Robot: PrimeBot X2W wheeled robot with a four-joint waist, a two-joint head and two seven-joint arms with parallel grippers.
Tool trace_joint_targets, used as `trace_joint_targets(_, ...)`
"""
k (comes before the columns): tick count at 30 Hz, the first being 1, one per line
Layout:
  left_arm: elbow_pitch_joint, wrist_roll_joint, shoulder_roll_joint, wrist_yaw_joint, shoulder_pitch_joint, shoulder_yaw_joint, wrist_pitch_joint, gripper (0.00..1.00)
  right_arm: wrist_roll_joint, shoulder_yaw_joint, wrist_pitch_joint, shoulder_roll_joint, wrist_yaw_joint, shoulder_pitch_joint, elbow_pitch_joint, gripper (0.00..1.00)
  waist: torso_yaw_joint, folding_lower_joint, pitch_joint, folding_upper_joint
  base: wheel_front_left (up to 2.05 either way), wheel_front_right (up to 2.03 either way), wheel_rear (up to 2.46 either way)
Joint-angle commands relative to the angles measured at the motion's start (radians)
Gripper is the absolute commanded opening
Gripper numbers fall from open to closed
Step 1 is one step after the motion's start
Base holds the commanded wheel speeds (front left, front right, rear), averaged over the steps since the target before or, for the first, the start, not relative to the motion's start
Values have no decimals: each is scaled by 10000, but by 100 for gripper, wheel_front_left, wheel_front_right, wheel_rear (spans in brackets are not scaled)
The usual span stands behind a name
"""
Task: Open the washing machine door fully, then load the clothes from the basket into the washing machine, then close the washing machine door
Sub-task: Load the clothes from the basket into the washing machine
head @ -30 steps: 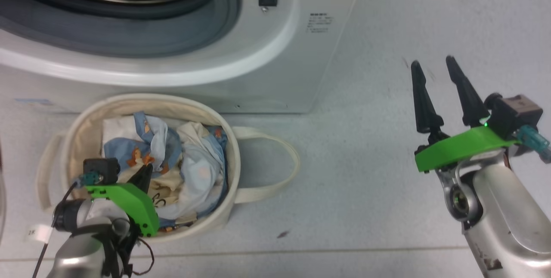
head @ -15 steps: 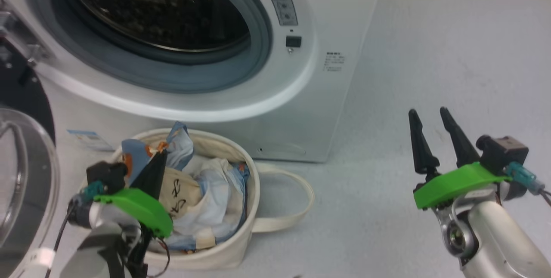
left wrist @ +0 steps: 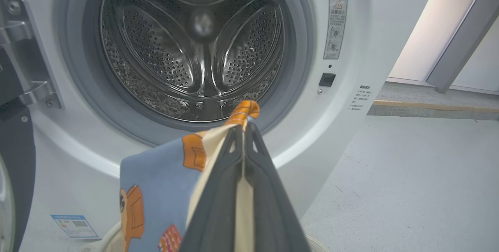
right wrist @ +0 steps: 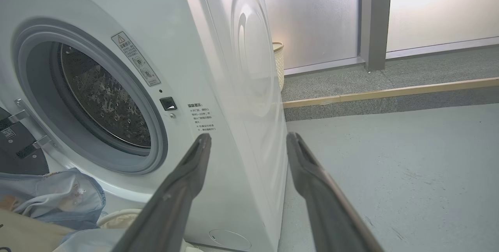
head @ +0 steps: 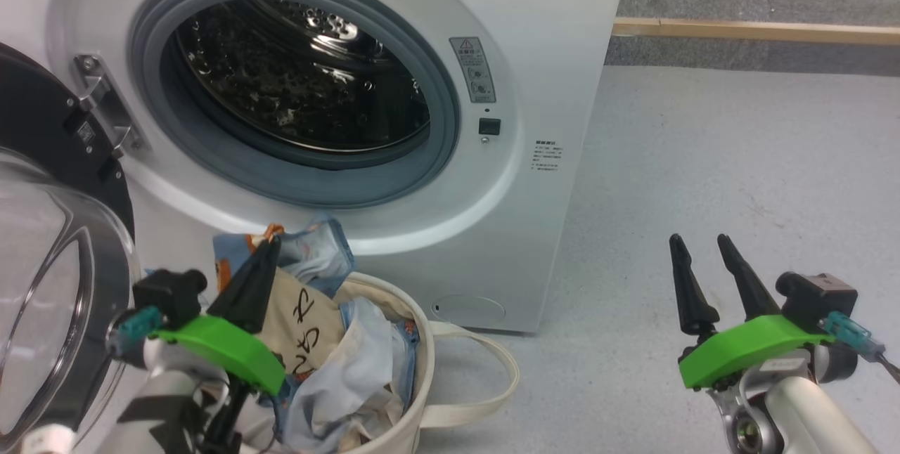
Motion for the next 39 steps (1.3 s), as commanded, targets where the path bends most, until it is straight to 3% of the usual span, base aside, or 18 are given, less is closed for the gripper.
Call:
trace_joint_targets(1, -432, 1, 409, 11, -552, 445, 24, 0, 40, 104, -129, -78, 6, -193, -294, 100, -1, 3, -41, -1, 0, 0, 0)
trace_joint_targets(10, -1822, -92, 1164, -2, -1583, 644, 976, 0, -1, 2, -132, 39, 6, -126, -454, 100, -185, 3, 37, -1, 0, 0, 0)
trace_joint_targets(19, -2233, 8, 1708, -96, -3332, 772, 1303, 0, -110, 41, -133, 150, 6, -377, -563, 100, -484, 3, 714, -1, 0, 0, 0)
trace_joint_targets(25, -1512, 40, 1873, -147, -4203, 981, 644, 0, -229, 85, -133, 172, 6, -599, -625, 100, -757, 3, 1362, -1, 0, 0, 0)
trace_joint_targets(31, 91, -35, 1473, -205, -4514, 1119, -152, 0, -384, 145, -133, 122, 6, -834, -700, 100, -1215, 3, 2066, -1, 0, 0, 0)
trace_joint_targets(39, 1612, 253, 1140, -223, -4503, 1613, -309, 0, -486, 186, -133, 7, 6, -1003, -819, 100, -1743, 3, 2598, -1, 0, 0, 0)
